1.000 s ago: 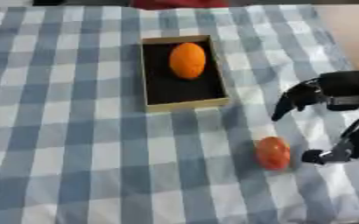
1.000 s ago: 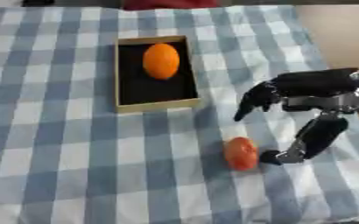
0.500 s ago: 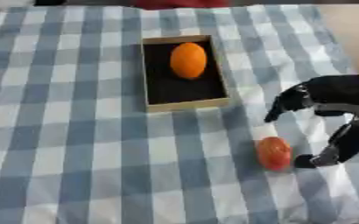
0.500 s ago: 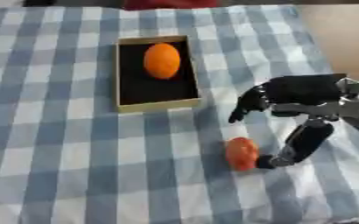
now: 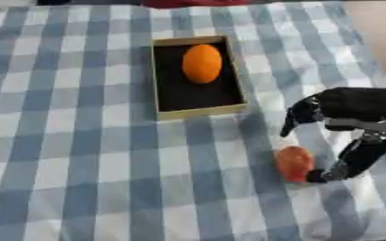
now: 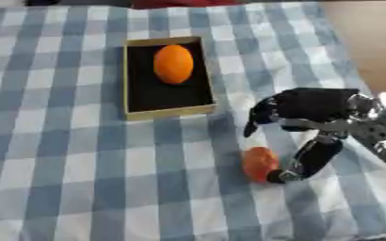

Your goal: Pick up objects on the table and place them in the box.

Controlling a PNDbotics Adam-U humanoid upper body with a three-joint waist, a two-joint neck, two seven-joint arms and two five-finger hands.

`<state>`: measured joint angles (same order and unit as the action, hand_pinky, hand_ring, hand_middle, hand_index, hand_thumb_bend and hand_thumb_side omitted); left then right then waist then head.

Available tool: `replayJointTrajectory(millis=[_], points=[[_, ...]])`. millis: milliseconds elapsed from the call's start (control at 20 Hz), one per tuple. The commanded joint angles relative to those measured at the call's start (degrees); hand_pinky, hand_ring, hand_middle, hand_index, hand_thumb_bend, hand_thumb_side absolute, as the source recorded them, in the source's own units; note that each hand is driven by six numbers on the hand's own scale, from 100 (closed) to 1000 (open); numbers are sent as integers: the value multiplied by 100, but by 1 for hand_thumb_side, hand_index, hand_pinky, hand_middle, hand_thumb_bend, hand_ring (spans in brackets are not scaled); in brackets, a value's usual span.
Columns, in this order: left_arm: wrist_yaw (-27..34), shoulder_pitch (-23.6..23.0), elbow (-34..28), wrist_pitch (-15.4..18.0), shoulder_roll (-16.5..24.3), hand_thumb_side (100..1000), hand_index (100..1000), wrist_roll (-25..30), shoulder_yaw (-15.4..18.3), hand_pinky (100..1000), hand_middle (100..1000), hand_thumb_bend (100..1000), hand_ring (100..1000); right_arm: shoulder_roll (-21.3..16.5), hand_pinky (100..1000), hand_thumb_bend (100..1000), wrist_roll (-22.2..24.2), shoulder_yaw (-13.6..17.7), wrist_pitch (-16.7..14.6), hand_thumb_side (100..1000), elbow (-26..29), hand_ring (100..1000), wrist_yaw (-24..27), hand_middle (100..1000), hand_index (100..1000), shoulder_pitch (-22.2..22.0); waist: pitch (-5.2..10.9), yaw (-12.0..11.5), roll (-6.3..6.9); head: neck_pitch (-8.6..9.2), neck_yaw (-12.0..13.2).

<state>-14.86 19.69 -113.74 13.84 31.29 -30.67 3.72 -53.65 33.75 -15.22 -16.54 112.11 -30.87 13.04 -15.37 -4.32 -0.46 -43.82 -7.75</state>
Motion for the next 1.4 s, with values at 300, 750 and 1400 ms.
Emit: replayJointTrajectory(millis=[300, 750, 1400], points=[[7, 76, -85, 6, 110, 706, 836, 13, 43, 847, 739, 141, 837, -77, 585, 474, 45, 34, -11, 402, -129, 722, -91, 646, 748, -16, 76, 2, 16, -29, -29], [9, 69, -85, 5, 97, 706, 836, 18, 42, 847, 738, 140, 837, 29, 562, 438, 98, 0, 31, 382, -362, 699, -77, 630, 735, -38, 69, 2, 31, -29, -66], [-4, 60, -85, 8, 96, 691, 835, 47, 46, 847, 739, 137, 837, 78, 498, 236, 101, 51, 166, 181, -345, 637, 246, 588, 694, -17, 74, 24, 32, -29, -46]])
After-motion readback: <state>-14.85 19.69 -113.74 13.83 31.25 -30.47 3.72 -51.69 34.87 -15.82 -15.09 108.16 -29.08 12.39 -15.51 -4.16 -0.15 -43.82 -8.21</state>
